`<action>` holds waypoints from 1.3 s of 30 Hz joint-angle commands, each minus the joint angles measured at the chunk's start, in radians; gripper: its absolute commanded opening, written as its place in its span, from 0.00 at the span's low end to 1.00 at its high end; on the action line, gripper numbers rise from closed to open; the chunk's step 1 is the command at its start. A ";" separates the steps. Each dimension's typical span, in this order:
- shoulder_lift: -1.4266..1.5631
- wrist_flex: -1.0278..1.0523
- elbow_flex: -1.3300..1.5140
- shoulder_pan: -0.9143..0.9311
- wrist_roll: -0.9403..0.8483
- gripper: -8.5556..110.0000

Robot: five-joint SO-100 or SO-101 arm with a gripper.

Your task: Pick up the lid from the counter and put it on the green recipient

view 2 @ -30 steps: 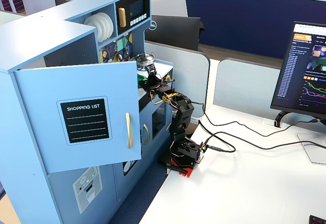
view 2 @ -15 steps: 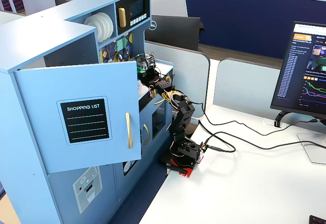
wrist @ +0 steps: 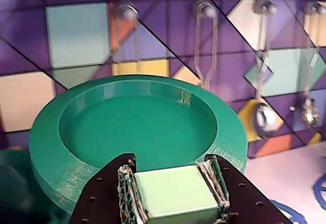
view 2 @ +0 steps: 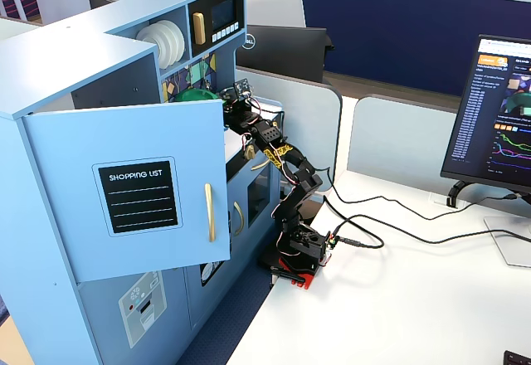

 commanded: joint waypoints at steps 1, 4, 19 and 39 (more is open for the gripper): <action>0.048 0.041 -0.130 -0.064 0.017 0.07; 0.043 0.060 -0.140 -0.107 0.009 0.07; 0.018 0.114 -0.137 -0.242 -0.038 0.07; -0.066 0.110 -0.135 -0.256 -0.097 0.07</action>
